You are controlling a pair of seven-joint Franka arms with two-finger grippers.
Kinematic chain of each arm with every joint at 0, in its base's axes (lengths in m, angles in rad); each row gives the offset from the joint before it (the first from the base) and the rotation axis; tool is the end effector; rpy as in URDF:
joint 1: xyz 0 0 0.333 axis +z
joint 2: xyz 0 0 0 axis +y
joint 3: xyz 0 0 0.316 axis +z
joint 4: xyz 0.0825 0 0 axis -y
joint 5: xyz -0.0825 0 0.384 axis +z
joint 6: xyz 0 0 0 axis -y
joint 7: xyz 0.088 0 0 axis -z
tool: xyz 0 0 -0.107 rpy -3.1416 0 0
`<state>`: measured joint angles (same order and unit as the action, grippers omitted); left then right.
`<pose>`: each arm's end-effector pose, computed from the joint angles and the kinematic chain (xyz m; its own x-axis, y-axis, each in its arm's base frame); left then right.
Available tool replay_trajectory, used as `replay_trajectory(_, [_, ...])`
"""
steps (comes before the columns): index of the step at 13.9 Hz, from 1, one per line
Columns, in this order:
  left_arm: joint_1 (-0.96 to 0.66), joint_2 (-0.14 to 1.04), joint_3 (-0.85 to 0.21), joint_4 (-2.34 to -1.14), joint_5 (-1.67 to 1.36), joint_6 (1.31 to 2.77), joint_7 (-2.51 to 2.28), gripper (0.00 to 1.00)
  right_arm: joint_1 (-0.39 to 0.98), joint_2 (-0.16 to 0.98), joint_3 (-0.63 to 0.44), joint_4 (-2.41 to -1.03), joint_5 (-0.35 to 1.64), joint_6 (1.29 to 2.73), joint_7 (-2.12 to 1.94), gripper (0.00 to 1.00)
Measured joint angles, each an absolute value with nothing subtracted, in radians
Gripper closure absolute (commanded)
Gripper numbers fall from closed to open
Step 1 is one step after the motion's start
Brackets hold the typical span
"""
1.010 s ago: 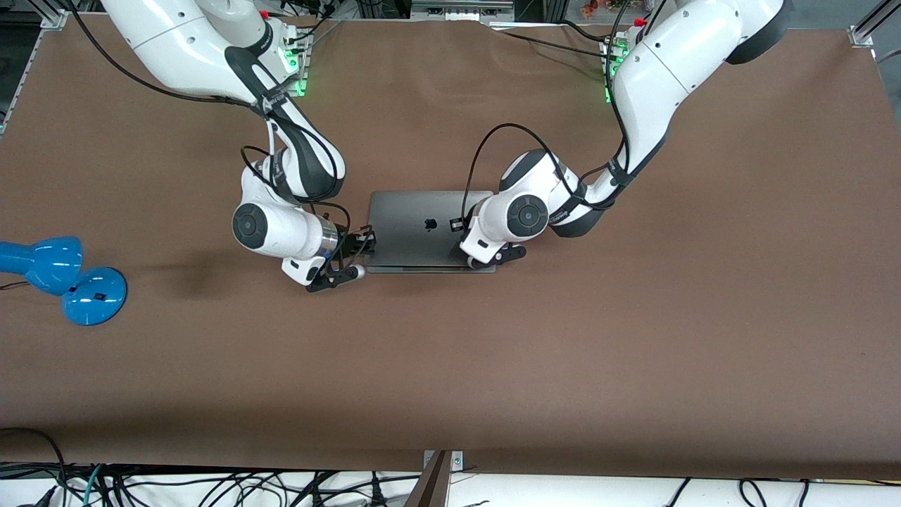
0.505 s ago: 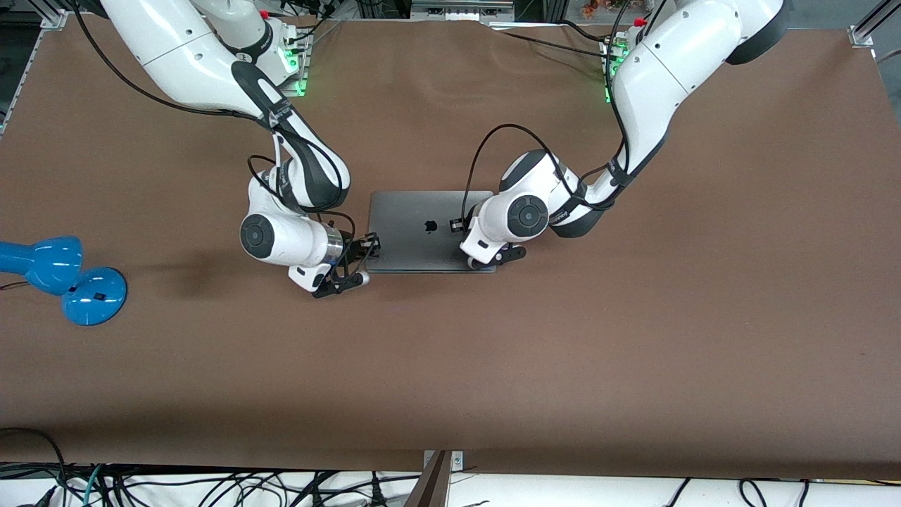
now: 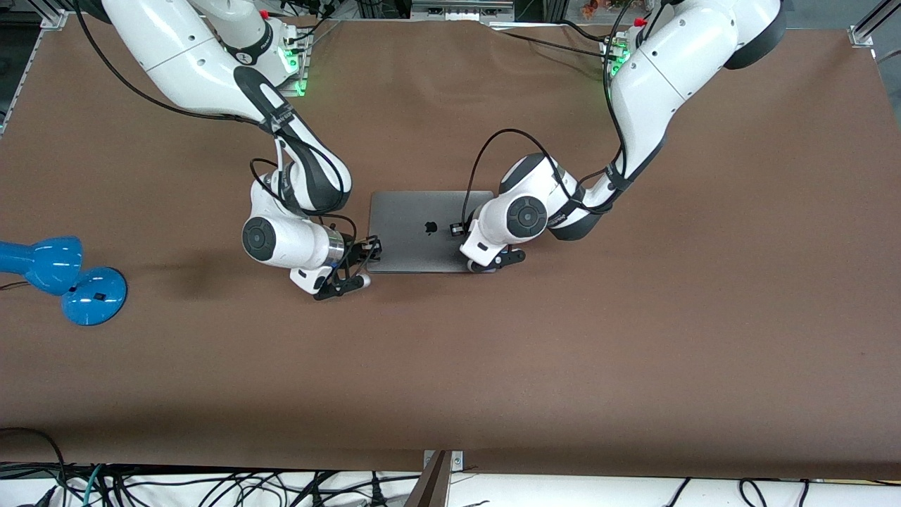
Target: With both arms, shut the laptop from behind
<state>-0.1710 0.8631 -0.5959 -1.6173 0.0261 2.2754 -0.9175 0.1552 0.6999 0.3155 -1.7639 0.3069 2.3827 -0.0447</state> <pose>0.5252 -0.4347 0.1796 0.8953 0.2291 -0.3821 0.3137 -0.9332 0.1755 0.5902 0.2865 0.1806 0.9663 0.2358 -0.1032 0.1794 -0.9045 -0.3868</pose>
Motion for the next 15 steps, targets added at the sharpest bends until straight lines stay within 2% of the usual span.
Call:
replay_trajectory(5, [-0.171,0.863,-0.596,-1.617,0.026,2.276,-0.917,1.0,0.155,0.712,0.316,-1.758,0.308,2.392,-0.045,1.0])
replay_trajectory(6, [-0.171,0.863,-0.596,-1.617,0.026,2.276,-0.917,0.96,0.155,0.712,0.316,-1.757,0.308,2.392,-0.045,1.0])
replay_trajectory(7, [-0.171,0.863,-0.596,-1.617,0.026,2.276,-0.917,0.58,0.155,0.712,0.316,-1.756,0.309,2.392,-0.045,1.0])
replay_trajectory(8, [-0.171,0.863,-0.595,-1.616,0.026,2.276,-0.918,0.01,0.155,0.713,0.316,-1.754,0.31,2.393,-0.045,1.0])
replay_trajectory(9, [-0.17,0.863,-0.594,-1.614,0.026,2.276,-0.917,0.0,0.155,0.715,0.316,-1.75,0.317,2.397,-0.044,0.85])
replay_trajectory(10, [-0.168,0.863,-0.593,-1.611,0.026,2.276,-0.917,0.0,0.155,0.715,0.316,-1.744,0.343,2.401,-0.043,0.33])
replay_trajectory(11, [-0.166,0.862,-0.593,-1.606,0.026,2.276,-0.917,0.0,0.155,0.714,0.316,-1.735,0.383,2.402,-0.043,0.0])
replay_trajectory(13, [-0.162,0.852,-0.593,-1.593,0.027,2.26,-0.917,0.0,0.154,0.7,0.315,-1.715,0.433,2.382,-0.041,0.0])
replay_trajectory(15, [-0.157,0.809,-0.594,-1.574,0.027,2.181,-0.917,0.0,0.15,0.655,0.294,-1.705,0.435,2.304,-0.035,0.0])
